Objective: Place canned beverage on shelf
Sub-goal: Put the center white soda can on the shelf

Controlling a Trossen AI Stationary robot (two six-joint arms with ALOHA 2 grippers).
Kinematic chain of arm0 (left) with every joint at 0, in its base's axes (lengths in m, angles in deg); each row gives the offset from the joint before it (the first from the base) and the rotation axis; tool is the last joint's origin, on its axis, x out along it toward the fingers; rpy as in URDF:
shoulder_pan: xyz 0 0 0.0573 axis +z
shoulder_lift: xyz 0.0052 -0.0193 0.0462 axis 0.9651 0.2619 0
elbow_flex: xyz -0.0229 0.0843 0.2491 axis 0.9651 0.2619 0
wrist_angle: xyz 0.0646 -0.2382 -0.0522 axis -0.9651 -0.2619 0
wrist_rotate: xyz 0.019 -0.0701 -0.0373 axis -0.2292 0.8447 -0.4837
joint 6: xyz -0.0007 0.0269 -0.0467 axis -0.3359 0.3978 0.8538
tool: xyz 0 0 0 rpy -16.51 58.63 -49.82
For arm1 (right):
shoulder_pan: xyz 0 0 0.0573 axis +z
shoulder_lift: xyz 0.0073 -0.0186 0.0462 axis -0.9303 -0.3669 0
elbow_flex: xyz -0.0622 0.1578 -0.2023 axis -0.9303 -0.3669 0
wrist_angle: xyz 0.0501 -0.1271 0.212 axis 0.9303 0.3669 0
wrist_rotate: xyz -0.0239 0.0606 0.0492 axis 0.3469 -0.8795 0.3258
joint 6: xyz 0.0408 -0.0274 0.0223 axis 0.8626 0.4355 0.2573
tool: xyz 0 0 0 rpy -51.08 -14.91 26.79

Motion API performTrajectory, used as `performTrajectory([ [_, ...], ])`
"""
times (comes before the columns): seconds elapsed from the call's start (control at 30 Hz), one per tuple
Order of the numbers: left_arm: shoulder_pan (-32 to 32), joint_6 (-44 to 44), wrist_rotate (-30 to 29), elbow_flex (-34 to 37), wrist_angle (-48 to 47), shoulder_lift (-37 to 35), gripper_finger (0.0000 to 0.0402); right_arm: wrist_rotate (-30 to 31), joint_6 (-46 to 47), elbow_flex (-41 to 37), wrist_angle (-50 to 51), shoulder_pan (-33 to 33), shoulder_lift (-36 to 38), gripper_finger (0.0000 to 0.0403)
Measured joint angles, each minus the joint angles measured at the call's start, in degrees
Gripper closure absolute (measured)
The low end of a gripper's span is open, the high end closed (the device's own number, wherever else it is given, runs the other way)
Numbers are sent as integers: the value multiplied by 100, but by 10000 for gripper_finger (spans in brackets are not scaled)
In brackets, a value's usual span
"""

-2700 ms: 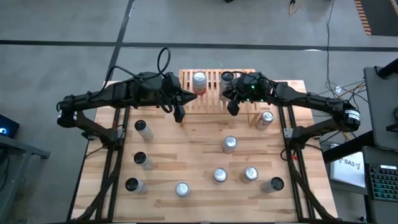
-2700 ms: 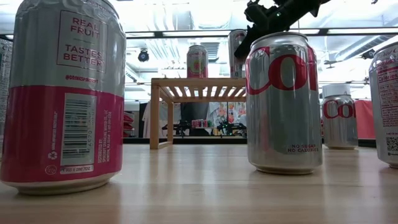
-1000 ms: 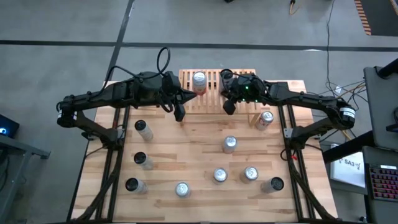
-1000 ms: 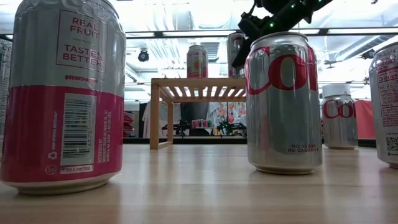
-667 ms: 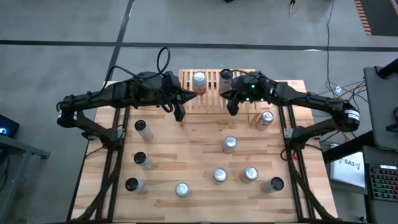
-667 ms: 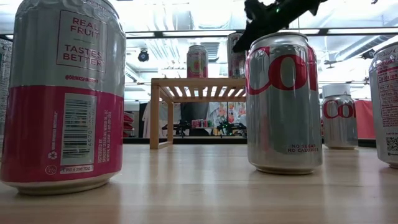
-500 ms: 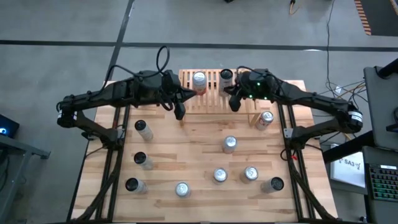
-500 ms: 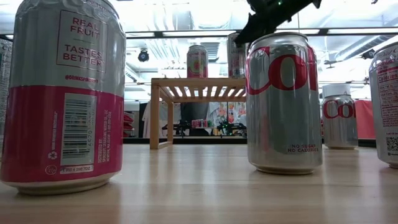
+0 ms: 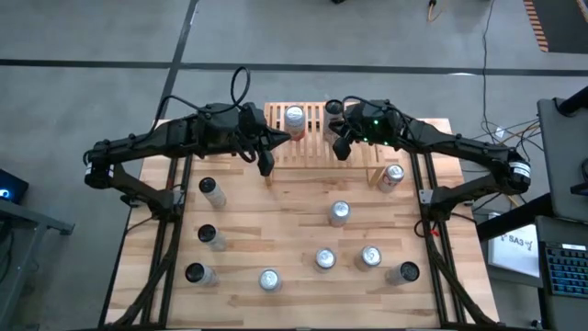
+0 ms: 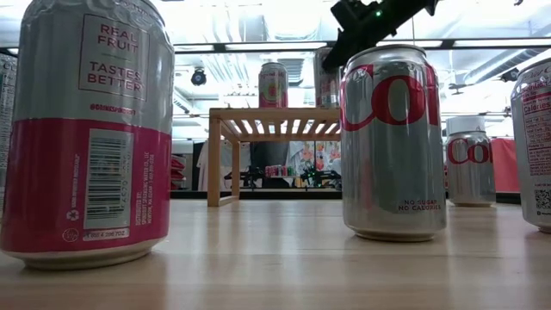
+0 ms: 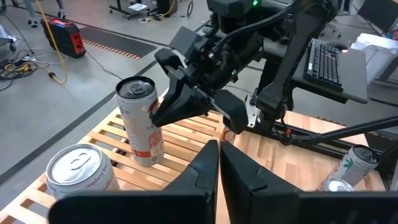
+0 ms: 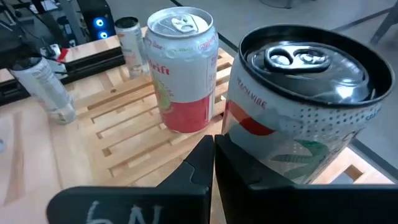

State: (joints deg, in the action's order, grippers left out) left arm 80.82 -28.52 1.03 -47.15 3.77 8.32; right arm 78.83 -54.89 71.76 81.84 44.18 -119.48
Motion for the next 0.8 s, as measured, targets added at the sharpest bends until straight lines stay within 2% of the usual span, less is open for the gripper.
performTrajectory([
  [0.43,0,-1,-131,2,-26,0,402,137,-82,-2,-75,-31,-11,394],
  [0.8,0,-2,-136,1,-25,3,402,-364,10,-33,658,-24,9,394],
])
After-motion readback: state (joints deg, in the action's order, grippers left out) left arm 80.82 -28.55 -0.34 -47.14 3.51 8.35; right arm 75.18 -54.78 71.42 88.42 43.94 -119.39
